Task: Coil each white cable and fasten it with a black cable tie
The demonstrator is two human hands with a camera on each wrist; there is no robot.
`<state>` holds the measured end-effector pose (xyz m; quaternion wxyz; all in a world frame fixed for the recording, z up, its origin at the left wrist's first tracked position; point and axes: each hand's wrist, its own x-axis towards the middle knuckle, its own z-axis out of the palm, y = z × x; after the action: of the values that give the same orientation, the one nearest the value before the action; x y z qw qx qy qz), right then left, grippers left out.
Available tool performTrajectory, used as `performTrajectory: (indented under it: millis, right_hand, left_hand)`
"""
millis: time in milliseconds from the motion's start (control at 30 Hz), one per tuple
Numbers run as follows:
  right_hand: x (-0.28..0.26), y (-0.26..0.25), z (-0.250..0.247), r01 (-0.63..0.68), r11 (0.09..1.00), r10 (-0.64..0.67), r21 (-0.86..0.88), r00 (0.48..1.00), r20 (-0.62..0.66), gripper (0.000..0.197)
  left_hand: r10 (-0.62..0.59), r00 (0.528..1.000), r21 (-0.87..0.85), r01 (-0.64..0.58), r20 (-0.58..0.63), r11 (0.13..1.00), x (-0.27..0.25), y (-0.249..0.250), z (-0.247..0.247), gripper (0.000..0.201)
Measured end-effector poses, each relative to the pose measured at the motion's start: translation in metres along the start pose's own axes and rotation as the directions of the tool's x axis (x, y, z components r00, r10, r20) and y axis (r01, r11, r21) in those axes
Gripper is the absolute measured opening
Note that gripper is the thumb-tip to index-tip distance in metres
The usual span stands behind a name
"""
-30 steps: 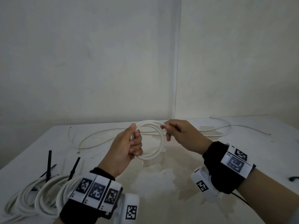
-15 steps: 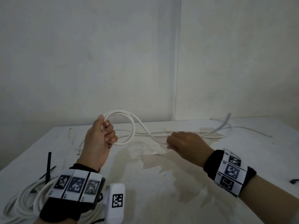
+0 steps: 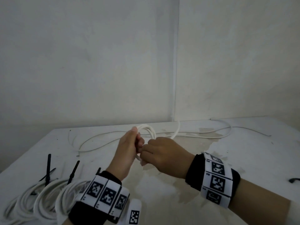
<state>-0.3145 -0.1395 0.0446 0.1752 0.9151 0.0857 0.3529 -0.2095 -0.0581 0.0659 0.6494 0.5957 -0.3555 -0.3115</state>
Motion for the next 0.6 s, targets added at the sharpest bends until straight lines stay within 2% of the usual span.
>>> performTrajectory:
  millis: [133, 300, 433, 533, 600]
  right_hand:
    - [0.005, 0.000, -0.005, -0.052, 0.990, 0.063, 0.129, 0.994, -0.086, 0.017]
    - [0.007, 0.007, -0.017, -0.135, 0.962, 0.175, 0.236, 0.972, -0.157, 0.027]
    - [0.001, 0.030, -0.028, -0.311, 0.894, 0.361, 0.324, 0.926, -0.108, 0.025]
    - [-0.006, 0.046, -0.034, -0.446, 0.775, 0.526, 0.447, 0.847, -0.068, 0.020]
    - [-0.011, 0.050, -0.032, -0.492, 0.719, 0.588, 0.490, 0.807, -0.053, 0.027]
  left_hand:
    - [0.034, 0.997, 0.129, -0.043, 0.074, 0.991, -0.004, 0.001, 0.004, 0.036]
    - [0.062, 0.979, 0.220, -0.106, 0.195, 0.970, -0.008, 0.000, 0.009, 0.030]
    - [-0.083, 0.960, 0.191, 0.032, 0.268, 0.981, -0.014, 0.003, 0.009, 0.037]
    - [-0.161, 0.948, 0.104, 0.138, 0.276, 0.985, -0.017, 0.005, 0.008, 0.039]
    - [-0.164, 0.948, 0.048, 0.157, 0.271, 0.986, -0.018, 0.005, 0.010, 0.044]
